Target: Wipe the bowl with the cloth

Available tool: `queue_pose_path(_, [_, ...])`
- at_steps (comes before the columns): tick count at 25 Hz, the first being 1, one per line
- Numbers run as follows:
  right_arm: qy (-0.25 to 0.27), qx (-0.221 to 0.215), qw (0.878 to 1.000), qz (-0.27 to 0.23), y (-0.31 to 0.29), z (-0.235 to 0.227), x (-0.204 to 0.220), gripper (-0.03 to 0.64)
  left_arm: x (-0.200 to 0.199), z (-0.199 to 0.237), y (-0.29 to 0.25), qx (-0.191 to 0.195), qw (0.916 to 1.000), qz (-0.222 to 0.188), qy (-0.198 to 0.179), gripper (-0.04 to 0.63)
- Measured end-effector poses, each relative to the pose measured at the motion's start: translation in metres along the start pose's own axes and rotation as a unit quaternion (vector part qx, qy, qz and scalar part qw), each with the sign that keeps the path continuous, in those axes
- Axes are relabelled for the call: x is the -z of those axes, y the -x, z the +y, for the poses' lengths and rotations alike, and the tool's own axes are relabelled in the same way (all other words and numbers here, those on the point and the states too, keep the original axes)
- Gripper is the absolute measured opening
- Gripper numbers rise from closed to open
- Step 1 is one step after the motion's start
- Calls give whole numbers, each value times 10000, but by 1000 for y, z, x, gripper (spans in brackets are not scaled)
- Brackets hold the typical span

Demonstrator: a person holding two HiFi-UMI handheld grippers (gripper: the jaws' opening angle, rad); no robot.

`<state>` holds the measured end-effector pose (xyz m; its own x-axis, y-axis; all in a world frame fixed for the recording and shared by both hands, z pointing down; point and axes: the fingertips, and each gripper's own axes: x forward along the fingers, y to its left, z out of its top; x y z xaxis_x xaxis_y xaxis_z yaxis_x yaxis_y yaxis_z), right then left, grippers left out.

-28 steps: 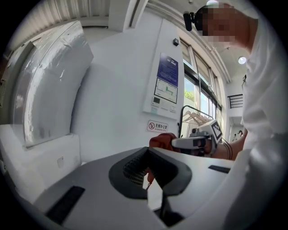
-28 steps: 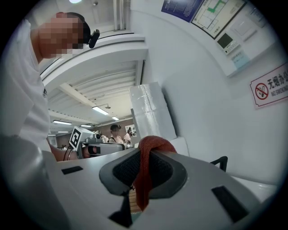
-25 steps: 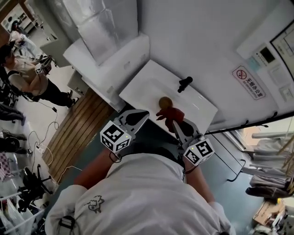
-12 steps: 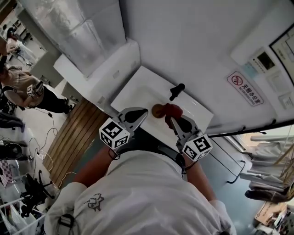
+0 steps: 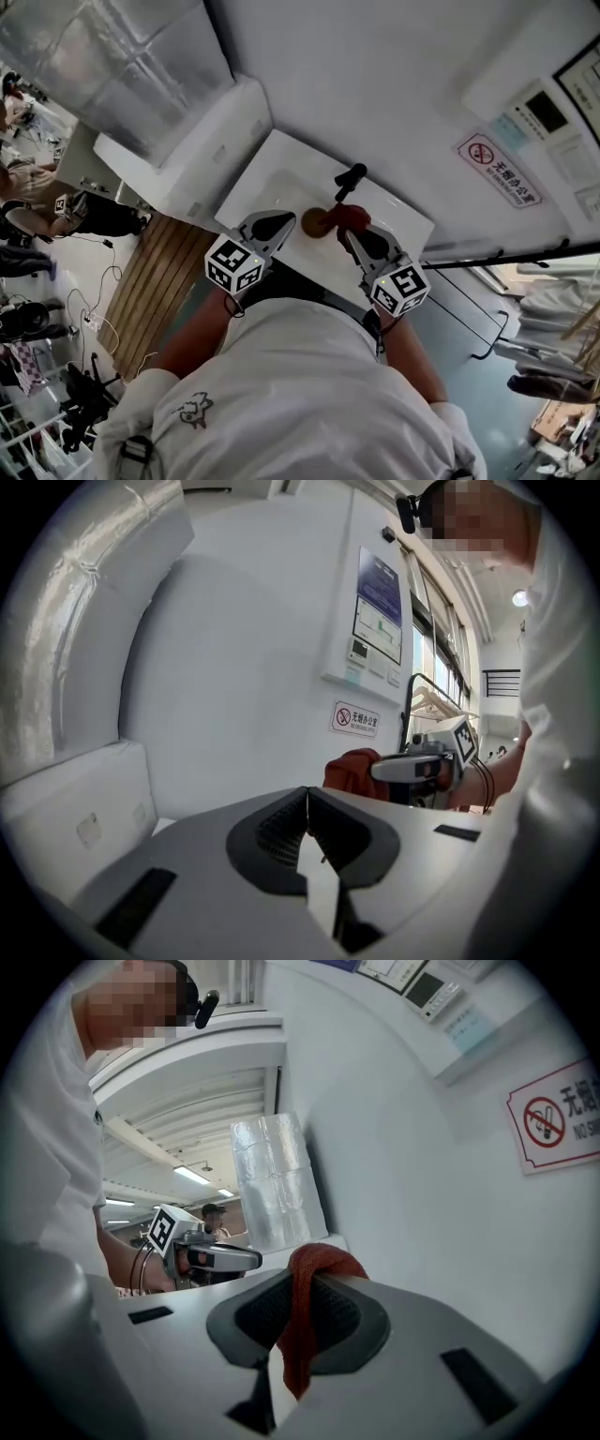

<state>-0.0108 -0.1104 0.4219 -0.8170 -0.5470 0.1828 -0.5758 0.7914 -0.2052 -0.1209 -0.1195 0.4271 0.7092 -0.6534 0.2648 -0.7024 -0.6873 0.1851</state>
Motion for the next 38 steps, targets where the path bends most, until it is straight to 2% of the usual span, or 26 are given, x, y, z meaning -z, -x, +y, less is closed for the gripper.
queue_pose_path(4, [-213,145,9996,144,-8,-14,18,52,19,15,-20,125,9995,271,109,15])
queue_pose_path(9, [-131,233,9987,435,-21,-33,47,52,42,43,-41,12,9982,525,282,17])
queue_pose_path(12, [-283,359,9967,673,-28,-45,70,52,62,57,-54,61,9963,718,463,18])
queue_pose_path(20, [-550,530,9914,1068,-43,-61,110,52,111,79,-88,393,9862,1264,991,69])
queue_pose_path(23, [-653,592,9895,1146,-48,-66,121,52,132,88,-101,451,9823,1485,1046,80])
queue_pose_path(28, [-736,631,9868,1298,-53,-77,138,52,171,100,-124,537,9735,1924,1112,118])
queue_pose_path(31, [-867,742,9846,1328,-53,-84,147,52,197,103,-138,625,9674,2251,981,152])
queue_pose_path(38, [-1136,882,9789,1452,-53,-91,171,52,259,111,-164,722,9463,3024,890,183])
